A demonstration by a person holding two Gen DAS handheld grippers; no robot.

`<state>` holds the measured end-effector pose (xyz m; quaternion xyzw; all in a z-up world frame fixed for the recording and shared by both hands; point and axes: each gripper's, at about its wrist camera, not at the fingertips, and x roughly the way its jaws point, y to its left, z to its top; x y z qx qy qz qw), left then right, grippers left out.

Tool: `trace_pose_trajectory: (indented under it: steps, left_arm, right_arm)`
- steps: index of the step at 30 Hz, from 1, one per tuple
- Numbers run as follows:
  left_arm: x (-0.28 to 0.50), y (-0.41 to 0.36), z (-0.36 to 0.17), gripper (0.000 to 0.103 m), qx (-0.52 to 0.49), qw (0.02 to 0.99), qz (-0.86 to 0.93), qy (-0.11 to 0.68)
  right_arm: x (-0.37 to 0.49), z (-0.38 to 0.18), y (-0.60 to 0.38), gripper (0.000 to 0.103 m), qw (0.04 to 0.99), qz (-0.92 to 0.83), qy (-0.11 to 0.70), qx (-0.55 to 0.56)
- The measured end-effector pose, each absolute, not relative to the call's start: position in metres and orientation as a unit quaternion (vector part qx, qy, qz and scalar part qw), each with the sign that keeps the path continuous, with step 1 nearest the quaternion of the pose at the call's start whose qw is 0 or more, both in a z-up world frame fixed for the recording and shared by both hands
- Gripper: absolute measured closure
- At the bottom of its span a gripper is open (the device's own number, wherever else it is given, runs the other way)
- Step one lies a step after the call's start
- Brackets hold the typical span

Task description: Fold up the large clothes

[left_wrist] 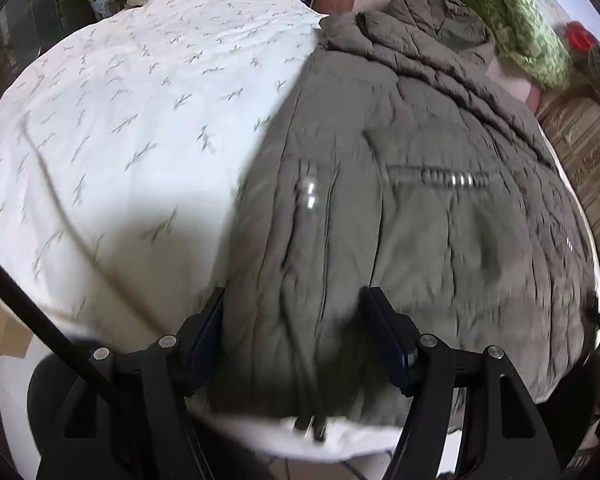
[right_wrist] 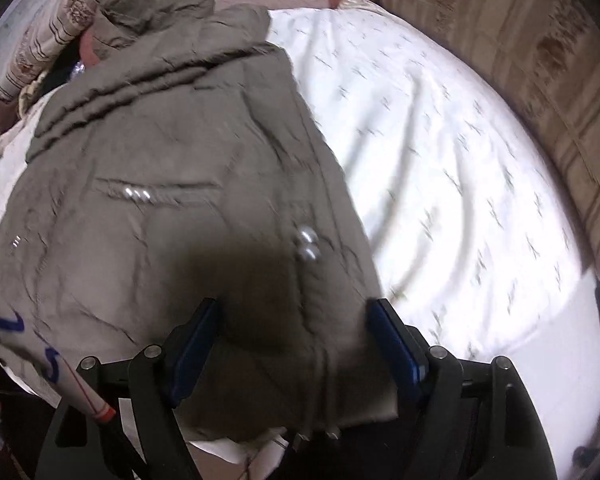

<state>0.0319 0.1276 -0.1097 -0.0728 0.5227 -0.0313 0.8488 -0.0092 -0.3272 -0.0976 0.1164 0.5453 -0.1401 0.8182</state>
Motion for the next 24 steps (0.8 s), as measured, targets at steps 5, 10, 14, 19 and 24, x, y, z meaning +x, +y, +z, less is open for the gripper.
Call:
trace_pose_trajectory:
  steps: [5,10,14,19,24]
  left_arm:
    - [0.005,0.135,-0.077,0.041,-0.057,0.862,-0.024,0.504]
    - [-0.002,0.129,-0.015,0.041,-0.042,0.897,-0.023,0.439]
    - [0.022,0.112,0.010,0.038,-0.039,0.913,-0.032,0.405]
    - [0.074,0.083,0.018,0.037,-0.046,0.928,-0.037,0.367]
    - [0.129,0.075,0.008,0.037,-0.078,0.934,-0.026,0.347]
  right_arm:
    - [-0.026,-0.066,-0.328,0.022,0.832,-0.147,0.520,0.126]
    - [-0.026,-0.011,-0.299,0.022,0.863,-0.079,0.482,0.128]
    - [0.001,0.018,-0.269,0.022,0.875,-0.023,0.465,0.133]
    - [0.036,0.038,-0.232,0.022,0.879,0.008,0.462,0.120]
    - [0.087,0.058,-0.204,0.022,0.884,0.013,0.459,0.090]
